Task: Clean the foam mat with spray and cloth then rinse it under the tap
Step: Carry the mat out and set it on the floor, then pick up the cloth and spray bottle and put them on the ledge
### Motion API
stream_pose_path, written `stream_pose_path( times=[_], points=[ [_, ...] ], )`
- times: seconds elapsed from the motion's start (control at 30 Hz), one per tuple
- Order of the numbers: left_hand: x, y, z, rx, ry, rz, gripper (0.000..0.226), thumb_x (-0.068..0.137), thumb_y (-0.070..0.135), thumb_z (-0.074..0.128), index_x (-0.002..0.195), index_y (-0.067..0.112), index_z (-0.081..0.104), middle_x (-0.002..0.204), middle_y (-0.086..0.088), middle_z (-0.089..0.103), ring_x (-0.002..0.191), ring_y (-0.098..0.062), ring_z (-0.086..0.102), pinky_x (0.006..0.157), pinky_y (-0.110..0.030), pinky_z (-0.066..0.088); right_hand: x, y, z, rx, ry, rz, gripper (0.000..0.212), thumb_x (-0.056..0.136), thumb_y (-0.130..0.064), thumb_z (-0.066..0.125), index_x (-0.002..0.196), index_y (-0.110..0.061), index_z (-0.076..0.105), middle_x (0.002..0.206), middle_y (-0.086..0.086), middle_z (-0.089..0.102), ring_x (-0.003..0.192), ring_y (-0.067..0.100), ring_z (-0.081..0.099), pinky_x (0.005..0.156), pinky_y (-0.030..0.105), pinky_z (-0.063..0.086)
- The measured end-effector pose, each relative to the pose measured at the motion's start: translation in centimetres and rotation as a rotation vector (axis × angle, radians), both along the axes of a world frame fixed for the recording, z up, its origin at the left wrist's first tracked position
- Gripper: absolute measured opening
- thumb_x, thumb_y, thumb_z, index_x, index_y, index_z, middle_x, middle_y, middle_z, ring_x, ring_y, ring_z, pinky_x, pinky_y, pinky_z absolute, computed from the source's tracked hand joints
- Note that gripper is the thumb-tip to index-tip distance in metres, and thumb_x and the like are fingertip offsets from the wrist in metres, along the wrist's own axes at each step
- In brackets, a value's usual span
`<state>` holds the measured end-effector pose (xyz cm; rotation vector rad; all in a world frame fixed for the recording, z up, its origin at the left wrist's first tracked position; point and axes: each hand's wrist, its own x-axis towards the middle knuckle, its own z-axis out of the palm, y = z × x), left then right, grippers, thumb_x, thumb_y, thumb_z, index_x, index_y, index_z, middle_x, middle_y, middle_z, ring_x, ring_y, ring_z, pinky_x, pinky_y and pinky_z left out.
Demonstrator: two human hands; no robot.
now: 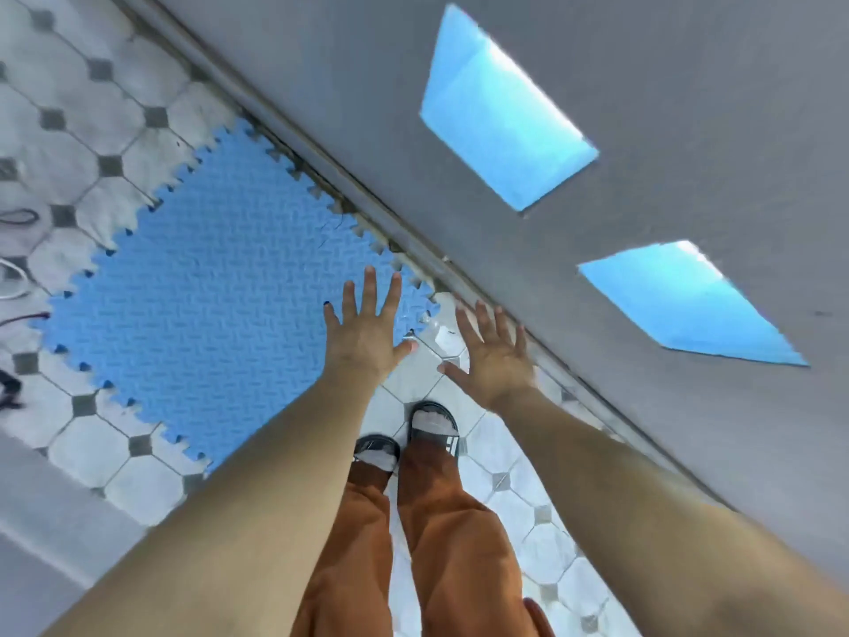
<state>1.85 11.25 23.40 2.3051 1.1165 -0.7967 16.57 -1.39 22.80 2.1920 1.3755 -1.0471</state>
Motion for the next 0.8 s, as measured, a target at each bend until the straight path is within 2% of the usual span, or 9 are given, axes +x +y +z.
stream_pose_path(
  times=[0.13,0.27,0.33,0.5,0.6,0.8],
  points=[
    [2.3,-1.5,8.0,0.039,-0.036,-0.272,0.090,0.090,0.064,0.040,0.150,0.026,-0.017,0.159,-0.010,-0.019,0.147,-0.036,0.002,0.116,-0.052,0.015,-0.3,-5.3,8.0,0.027,-0.031,-0.280,0.079,0.093,-0.069,0.020,0.155,-0.030,-0.009,0.164,0.003,-0.011,0.151,0.026,-0.010,0.119,0.049,-0.004],
    [5.3,-4.7,15.6,0.059,-0.025,-0.514,0.088,0.091,0.065,0.034,0.150,0.025,-0.018,0.158,-0.011,-0.020,0.147,-0.034,0.003,0.116,-0.045,0.017,0.2,-13.2,15.9,0.040,-0.104,-0.589,0.103,0.070,-0.082,-0.013,0.155,-0.023,-0.010,0.165,0.004,-0.007,0.151,0.024,-0.007,0.121,0.045,0.000],
    [6.9,-7.0,18.7,0.066,-0.015,-0.630,0.087,0.091,0.067,0.031,0.150,0.024,-0.018,0.159,-0.011,-0.018,0.147,-0.033,0.003,0.116,-0.044,0.017,0.2,-17.3,19.1,0.061,-0.139,-0.741,0.112,0.061,-0.082,-0.024,0.154,-0.022,-0.013,0.164,0.004,-0.008,0.151,0.024,-0.008,0.121,0.044,-0.001],
    [11.4,-15.7,25.6,0.054,-0.031,-0.899,0.088,0.089,0.070,0.030,0.152,0.026,-0.012,0.161,-0.011,-0.007,0.146,-0.030,0.015,0.115,-0.042,0.022,-0.6,-28.3,27.2,0.073,-0.281,-1.097,0.103,0.067,-0.075,-0.016,0.155,-0.022,-0.009,0.165,0.006,-0.005,0.151,0.025,-0.008,0.121,0.044,-0.004],
    [13.7,-22.7,28.6,0.020,-0.045,-1.094,0.090,0.087,0.072,0.031,0.152,0.027,-0.010,0.161,-0.010,-0.007,0.145,-0.030,0.017,0.114,-0.042,0.024,-3.0,-35.7,30.8,0.068,-0.366,-1.336,0.102,0.072,-0.082,-0.010,0.155,-0.023,-0.009,0.165,0.005,-0.005,0.151,0.024,-0.007,0.120,0.045,-0.004],
    [16.6,-37.4,33.6,0.010,-0.184,-1.468,0.090,0.088,0.073,0.028,0.151,0.025,-0.016,0.161,-0.008,-0.010,0.147,-0.029,0.008,0.117,-0.043,0.016,-12.0,-49.5,34.5,0.035,-0.525,-1.751,0.106,0.069,-0.084,-0.015,0.155,-0.024,-0.007,0.165,0.005,-0.001,0.151,0.023,-0.003,0.120,0.044,-0.002]
  ],
)
